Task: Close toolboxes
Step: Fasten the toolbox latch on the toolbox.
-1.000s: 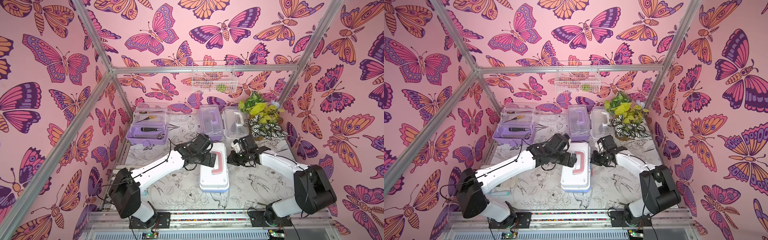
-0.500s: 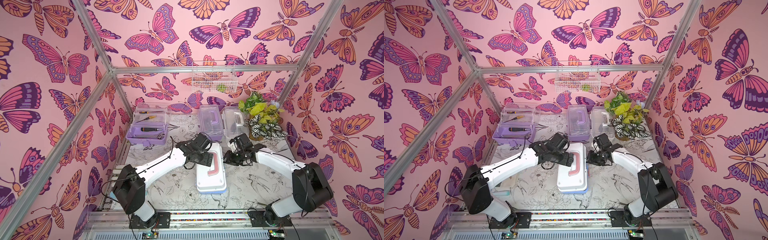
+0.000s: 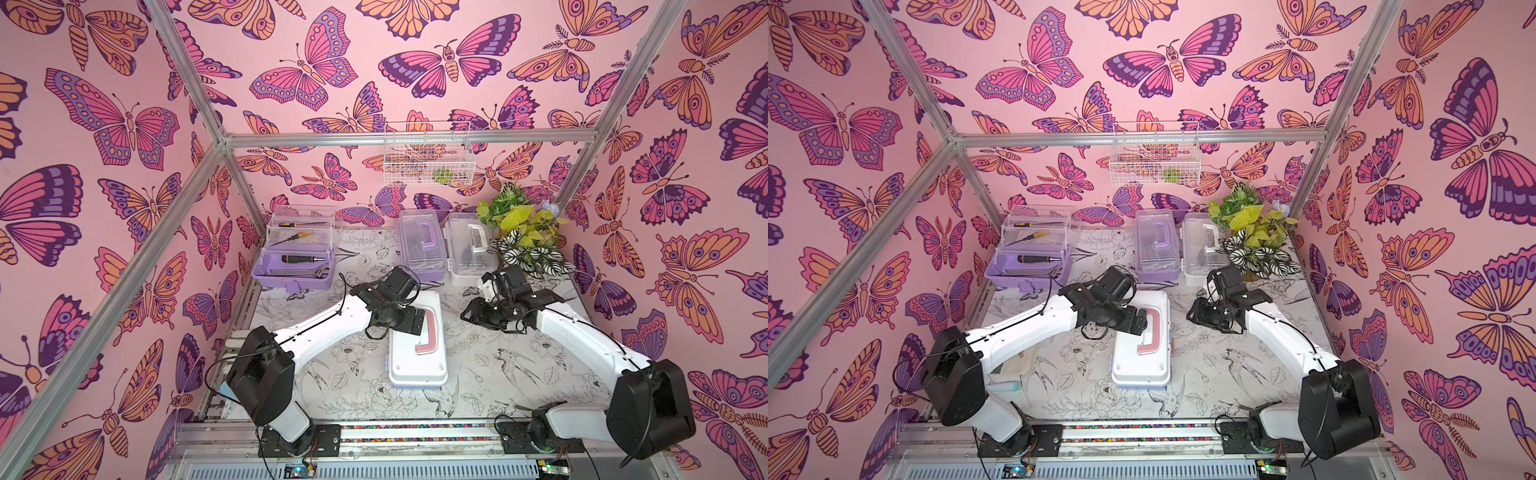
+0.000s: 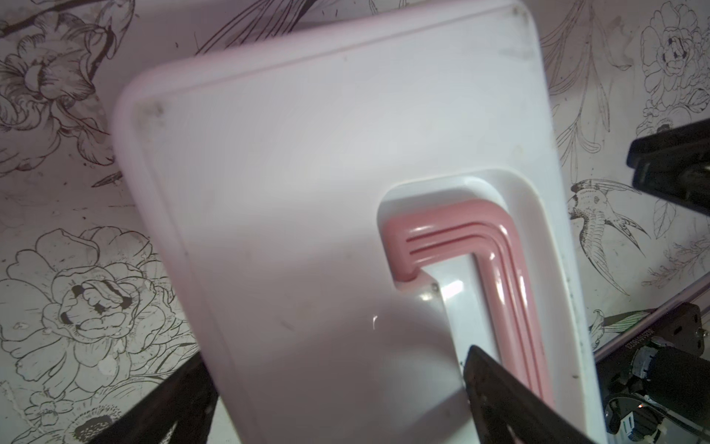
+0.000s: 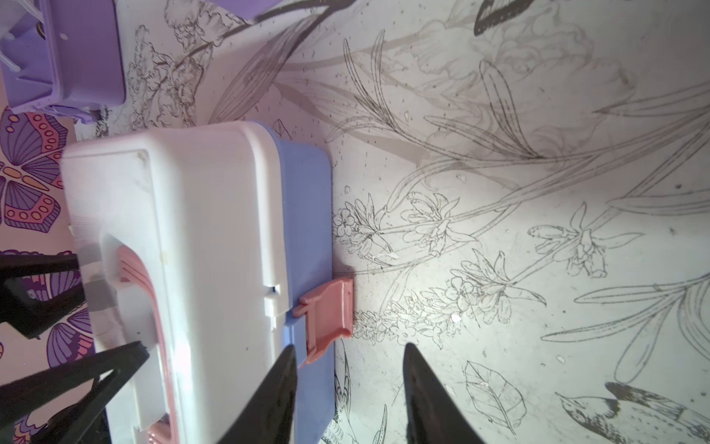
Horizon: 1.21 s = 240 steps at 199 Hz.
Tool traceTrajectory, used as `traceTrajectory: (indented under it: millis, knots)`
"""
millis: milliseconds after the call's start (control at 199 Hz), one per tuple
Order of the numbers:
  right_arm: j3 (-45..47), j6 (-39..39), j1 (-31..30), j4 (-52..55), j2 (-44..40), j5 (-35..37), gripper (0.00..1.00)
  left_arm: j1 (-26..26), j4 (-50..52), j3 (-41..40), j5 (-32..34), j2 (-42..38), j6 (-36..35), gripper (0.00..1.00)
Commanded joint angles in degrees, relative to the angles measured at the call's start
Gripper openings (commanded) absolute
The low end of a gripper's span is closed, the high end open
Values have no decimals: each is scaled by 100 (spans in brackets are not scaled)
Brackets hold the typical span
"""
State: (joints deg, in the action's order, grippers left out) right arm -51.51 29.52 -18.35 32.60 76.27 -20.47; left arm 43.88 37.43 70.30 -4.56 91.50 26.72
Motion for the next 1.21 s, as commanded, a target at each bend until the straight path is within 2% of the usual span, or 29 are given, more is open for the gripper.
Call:
traceTrajectory:
  millis: [0,106,272,438,625,801,1023,1204]
  knots:
    - [225,-88,16,183,-9,71,46,42,271,-55,-42,58,-14,99]
    - [323,-44,16,81,22,39,46,175,578,156,251,201,-86,100]
    - [371,-69,16,98,28,130,46,175,932,243,500,390,-84,91]
    - [641,7,0,-250,97,-300,44,-44,509,-228,60,361,-36,80]
    - [881,-106,-99,-635,179,-704,43,-606,-177,-1173,-348,80,107,76]
    - [1243,-36,-272,-1541,166,-1495,41,-1206,-571,-1865,-609,-249,133,74]
    - [1489,252,-736,-2545,433,-2161,38,-1382,-624,-1985,-643,-440,147,72]
    - [1655,511,-898,-3024,614,-2229,37,-1382,-635,-1976,-684,-454,158,72]
